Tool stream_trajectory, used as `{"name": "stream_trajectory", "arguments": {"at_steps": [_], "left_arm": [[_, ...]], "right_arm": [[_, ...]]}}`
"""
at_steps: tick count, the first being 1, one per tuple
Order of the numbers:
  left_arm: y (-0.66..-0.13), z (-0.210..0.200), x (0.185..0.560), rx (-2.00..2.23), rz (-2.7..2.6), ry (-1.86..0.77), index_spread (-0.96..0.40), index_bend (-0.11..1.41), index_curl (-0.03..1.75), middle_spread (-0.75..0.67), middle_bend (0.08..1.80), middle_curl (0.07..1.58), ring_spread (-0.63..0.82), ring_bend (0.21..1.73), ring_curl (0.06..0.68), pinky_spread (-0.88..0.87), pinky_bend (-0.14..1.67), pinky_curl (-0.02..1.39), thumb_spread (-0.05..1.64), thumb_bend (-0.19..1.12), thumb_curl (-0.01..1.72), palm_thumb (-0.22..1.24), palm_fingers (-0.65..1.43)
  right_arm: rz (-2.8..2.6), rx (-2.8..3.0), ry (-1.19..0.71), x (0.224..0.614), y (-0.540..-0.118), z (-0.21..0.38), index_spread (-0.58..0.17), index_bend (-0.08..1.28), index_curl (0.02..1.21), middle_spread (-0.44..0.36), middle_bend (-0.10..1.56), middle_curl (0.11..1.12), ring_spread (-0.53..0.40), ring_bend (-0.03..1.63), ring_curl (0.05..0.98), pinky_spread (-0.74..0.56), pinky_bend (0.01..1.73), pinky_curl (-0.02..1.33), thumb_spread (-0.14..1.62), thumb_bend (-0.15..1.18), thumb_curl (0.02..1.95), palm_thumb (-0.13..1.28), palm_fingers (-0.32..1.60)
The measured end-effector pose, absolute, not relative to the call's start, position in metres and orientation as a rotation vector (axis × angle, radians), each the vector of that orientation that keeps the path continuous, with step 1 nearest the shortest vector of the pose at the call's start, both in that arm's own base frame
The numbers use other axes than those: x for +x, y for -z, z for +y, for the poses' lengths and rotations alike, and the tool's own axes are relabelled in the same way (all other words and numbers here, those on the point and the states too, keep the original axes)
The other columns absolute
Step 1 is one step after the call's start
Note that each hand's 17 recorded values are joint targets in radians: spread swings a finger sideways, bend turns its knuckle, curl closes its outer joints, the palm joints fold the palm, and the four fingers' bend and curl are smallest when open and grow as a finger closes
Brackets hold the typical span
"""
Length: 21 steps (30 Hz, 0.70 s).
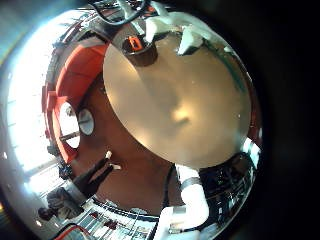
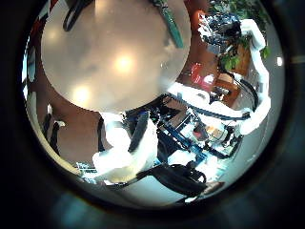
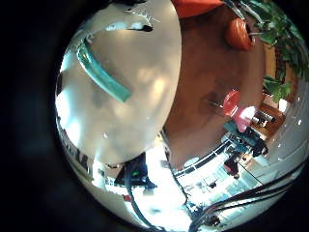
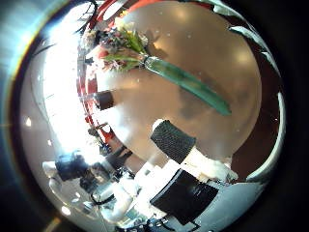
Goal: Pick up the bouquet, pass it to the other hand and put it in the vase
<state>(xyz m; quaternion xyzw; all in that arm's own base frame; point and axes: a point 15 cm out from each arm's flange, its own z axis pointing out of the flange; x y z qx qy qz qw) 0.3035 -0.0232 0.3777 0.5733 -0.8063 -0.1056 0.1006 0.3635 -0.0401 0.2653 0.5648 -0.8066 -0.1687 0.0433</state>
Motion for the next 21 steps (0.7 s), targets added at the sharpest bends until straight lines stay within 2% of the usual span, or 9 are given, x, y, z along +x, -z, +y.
{"name": "stream_trajectory", "arguments": {"at_steps": [10,21], "left_arm": [[-0.378,-0.024,0.307,1.702,-2.379,0.312,0.03,0.17,0.33,0.41,0.19,0.33,0.57,0.52,0.217,0.55,0.30,0.34,1.20,-0.02,0.27,0.25,0.07],[-0.375,-0.024,0.309,1.703,-2.368,0.322,0.03,0.17,0.33,0.40,0.19,0.33,0.57,0.52,0.215,0.55,0.30,0.34,1.20,-0.02,0.27,0.25,0.07]], "right_arm": [[-2.356,1.703,0.504,0.334,-0.202,-0.034,-0.135,0.19,0.34,0.041,0.49,0.46,-0.028,0.96,0.324,0.20,1.02,0.12,1.10,-0.02,0.34,0.39,0.40],[-2.331,1.671,0.530,0.339,-0.169,-0.031,-0.148,0.19,0.38,0.029,0.52,0.48,-0.041,0.98,0.332,0.16,1.08,0.08,1.10,-0.02,0.34,0.41,0.40]]}}
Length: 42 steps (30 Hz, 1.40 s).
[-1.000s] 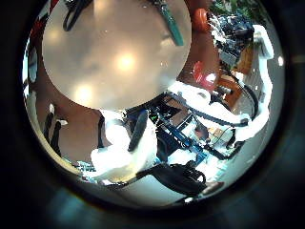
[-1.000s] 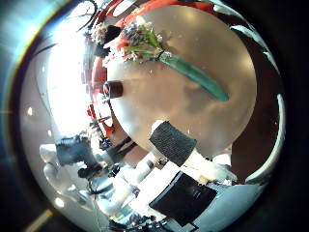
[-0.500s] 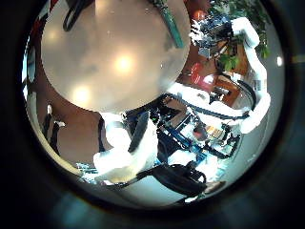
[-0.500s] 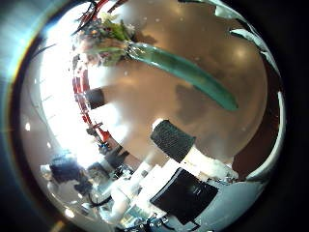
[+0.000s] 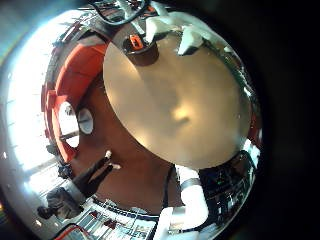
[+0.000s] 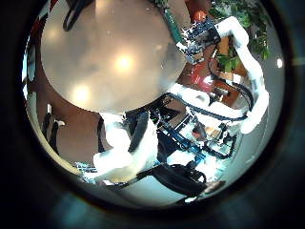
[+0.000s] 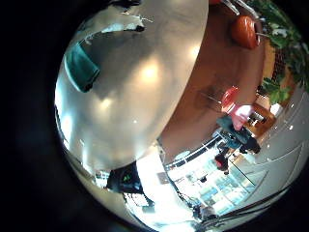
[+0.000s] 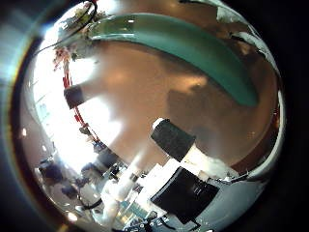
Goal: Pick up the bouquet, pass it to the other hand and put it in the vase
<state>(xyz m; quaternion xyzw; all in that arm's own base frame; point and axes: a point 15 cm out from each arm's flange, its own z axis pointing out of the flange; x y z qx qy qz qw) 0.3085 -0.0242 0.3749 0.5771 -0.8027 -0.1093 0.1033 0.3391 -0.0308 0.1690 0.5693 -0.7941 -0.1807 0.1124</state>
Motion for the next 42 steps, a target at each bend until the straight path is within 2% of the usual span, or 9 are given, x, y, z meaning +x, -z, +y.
{"name": "stream_trajectory", "arguments": {"at_steps": [12,18,20,21,22,27,31,35,42], "left_arm": [[-0.379,-0.023,0.310,1.715,-2.368,0.317,0.03,0.17,0.33,0.40,0.19,0.33,0.56,0.52,0.214,0.55,0.30,0.34,1.20,-0.02,0.28,0.26,0.07],[-0.381,-0.024,0.309,1.715,-2.369,0.314,0.03,0.17,0.33,0.40,0.19,0.33,0.56,0.52,0.213,0.55,0.30,0.34,1.20,-0.02,0.28,0.26,0.07],[-0.381,-0.024,0.309,1.714,-2.369,0.316,0.03,0.17,0.33,0.40,0.19,0.33,0.56,0.52,0.213,0.55,0.30,0.34,1.20,-0.02,0.28,0.26,0.07],[-0.381,-0.023,0.309,1.716,-2.367,0.316,0.03,0.17,0.33,0.40,0.19,0.33,0.56,0.52,0.213,0.55,0.30,0.34,1.20,-0.02,0.28,0.26,0.07],[-0.381,-0.024,0.309,1.715,-2.368,0.316,0.03,0.17,0.33,0.40,0.19,0.33,0.56,0.52,0.213,0.55,0.30,0.34,1.20,-0.02,0.28,0.26,0.07],[-0.382,-0.024,0.309,1.714,-2.371,0.315,0.03,0.17,0.33,0.40,0.19,0.33,0.56,0.52,0.212,0.55,0.30,0.34,1.19,-0.02,0.28,0.27,0.07],[-0.382,-0.023,0.308,1.717,-2.368,0.314,0.03,0.17,0.33,0.40,0.19,0.33,0.56,0.52,0.212,0.55,0.30,0.34,1.19,-0.02,0.28,0.27,0.07],[-0.384,-0.023,0.308,1.716,-2.372,0.310,0.03,0.17,0.33,0.40,0.19,0.33,0.56,0.52,0.211,0.55,0.30,0.34,1.19,-0.02,0.28,0.27,0.07],[-0.399,-0.019,0.316,1.740,-2.372,0.235,0.03,0.17,0.33,0.40,0.19,0.32,0.56,0.53,0.213,0.54,0.31,0.34,1.19,-0.02,0.28,0.26,0.08]], "right_arm": [[-2.337,1.655,0.464,0.351,-0.150,-0.045,-0.175,0.20,0.42,-0.014,0.56,0.50,-0.093,1.05,0.347,0.08,1.11,0.02,1.09,-0.02,0.36,0.48,0.48],[-2.326,1.664,0.445,0.354,-0.147,-0.044,-0.259,0.19,0.44,-0.110,0.64,0.55,-0.205,1.17,0.386,-0.20,1.28,0.05,1.08,0.00,0.40,0.61,0.83],[-2.304,1.665,0.421,0.353,-0.145,-0.048,-0.324,0.27,0.47,-0.144,0.74,0.59,-0.219,1.19,0.393,-0.29,1.27,0.06,1.06,0.00,0.41,0.65,1.11],[-2.293,1.666,0.405,0.353,-0.145,-0.050,-0.349,0.37,0.52,-0.157,0.80,0.61,-0.218,1.19,0.408,-0.30,1.28,0.08,1.05,0.00,0.42,0.68,1.24],[-2.280,1.668,0.386,0.353,-0.145,-0.053,-0.365,0.44,0.56,-0.162,0.85,0.64,-0.218,1.21,0.428,-0.29,1.31,0.11,1.05,0.00,0.43,0.71,1.28],[-2.274,1.677,0.300,0.362,-0.153,-0.062,-0.401,0.76,0.75,-0.189,1.06,0.75,-0.219,1.32,0.502,-0.24,1.47,0.20,0.97,0.01,0.48,0.86,1.25],[-2.380,1.742,0.151,0.388,-0.184,-0.069,-0.379,0.93,0.86,-0.177,1.20,0.81,-0.210,1.39,0.550,-0.20,1.53,0.24,0.93,0.06,0.56,1.02,1.22],[-2.462,1.794,0.019,0.403,-0.222,-0.076,-0.349,1.02,0.91,-0.157,1.28,0.82,-0.200,1.43,0.585,-0.18,1.56,0.28,0.91,0.10,0.63,1.11,1.18],[-2.582,1.861,-0.190,0.408,-0.288,-0.115,-0.306,1.09,0.95,-0.132,1.34,0.82,-0.182,1.48,0.620,-0.14,1.58,0.33,0.88,0.10,0.73,1.15,1.15]]}}
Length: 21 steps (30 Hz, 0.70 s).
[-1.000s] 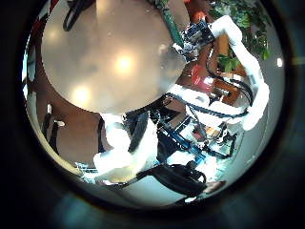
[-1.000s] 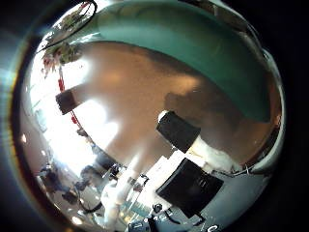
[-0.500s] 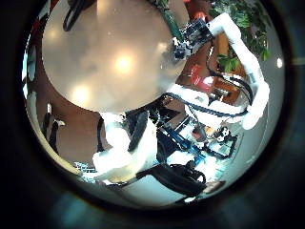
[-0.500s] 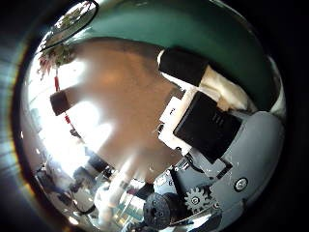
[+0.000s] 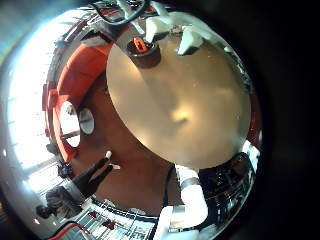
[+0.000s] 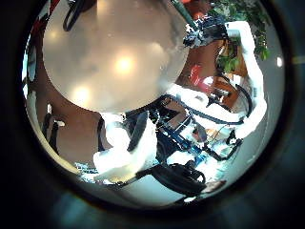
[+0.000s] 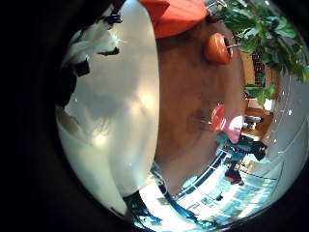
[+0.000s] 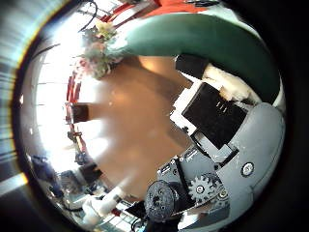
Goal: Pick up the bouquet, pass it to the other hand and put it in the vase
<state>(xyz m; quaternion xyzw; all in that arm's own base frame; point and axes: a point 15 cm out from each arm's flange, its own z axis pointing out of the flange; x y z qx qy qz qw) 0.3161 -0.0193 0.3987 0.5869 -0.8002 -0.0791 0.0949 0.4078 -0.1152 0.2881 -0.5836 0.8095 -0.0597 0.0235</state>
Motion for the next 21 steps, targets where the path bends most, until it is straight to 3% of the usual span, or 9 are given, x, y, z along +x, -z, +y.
{"name": "stream_trajectory", "arguments": {"at_steps": [12,21], "left_arm": [[-0.426,-0.030,0.331,1.746,-2.216,-0.047,0.03,0.18,0.34,0.33,0.20,0.34,0.51,0.55,0.215,0.50,0.29,0.34,1.19,-0.02,0.28,0.26,0.19],[-0.435,-0.038,0.333,1.722,-2.105,-0.138,0.04,0.18,0.35,0.30,0.20,0.36,0.49,0.55,0.210,0.47,0.27,0.34,1.19,-0.02,0.28,0.26,0.23]], "right_arm": [[2.139,-1.476,0.088,0.434,-0.396,-0.115,-0.262,1.13,0.95,-0.114,1.38,0.79,-0.165,1.51,0.639,-0.13,1.55,0.40,0.86,0.08,0.88,1.14,1.14],[1.972,-1.394,-0.056,0.420,-0.451,-0.108,-0.245,1.15,0.94,-0.109,1.39,0.76,-0.160,1.52,0.643,-0.13,1.51,0.45,0.85,0.06,0.97,1.13,1.14]]}}
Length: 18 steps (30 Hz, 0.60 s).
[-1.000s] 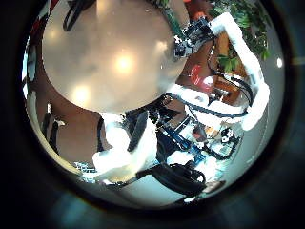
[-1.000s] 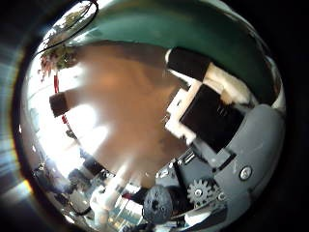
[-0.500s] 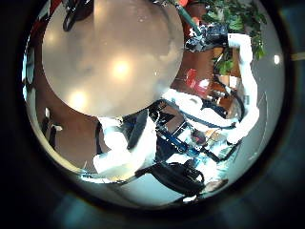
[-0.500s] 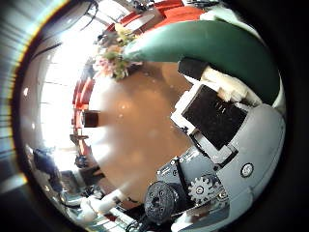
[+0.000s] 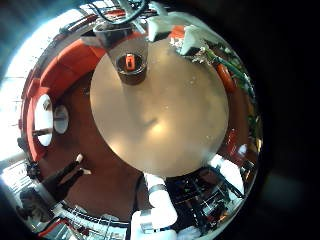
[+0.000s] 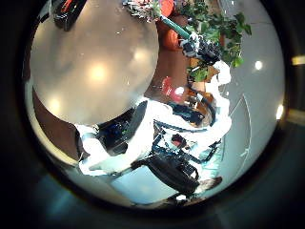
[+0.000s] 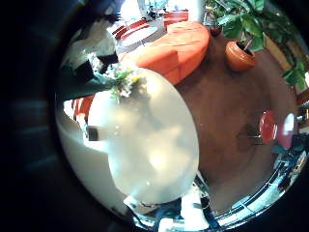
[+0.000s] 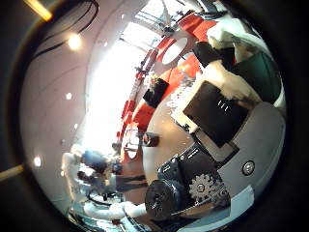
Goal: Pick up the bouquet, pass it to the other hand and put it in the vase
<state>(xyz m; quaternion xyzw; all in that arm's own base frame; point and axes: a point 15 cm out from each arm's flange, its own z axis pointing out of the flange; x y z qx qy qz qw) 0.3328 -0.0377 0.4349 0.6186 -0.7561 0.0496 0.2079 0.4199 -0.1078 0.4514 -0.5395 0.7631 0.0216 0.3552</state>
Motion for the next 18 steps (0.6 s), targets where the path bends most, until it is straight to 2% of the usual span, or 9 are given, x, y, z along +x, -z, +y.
{"name": "stream_trajectory", "arguments": {"at_steps": [18], "left_arm": [[-0.426,-0.056,0.337,1.676,-2.097,-0.120,0.04,0.18,0.36,0.30,0.19,0.36,0.49,0.56,0.201,0.47,0.26,0.35,1.21,-0.02,0.28,0.26,0.23]], "right_arm": [[2.005,-1.404,-0.117,0.402,-0.437,-0.120,-0.234,1.16,0.93,-0.106,1.42,0.74,-0.158,1.52,0.643,-0.14,1.45,0.57,0.85,0.03,1.12,1.11,1.13]]}}
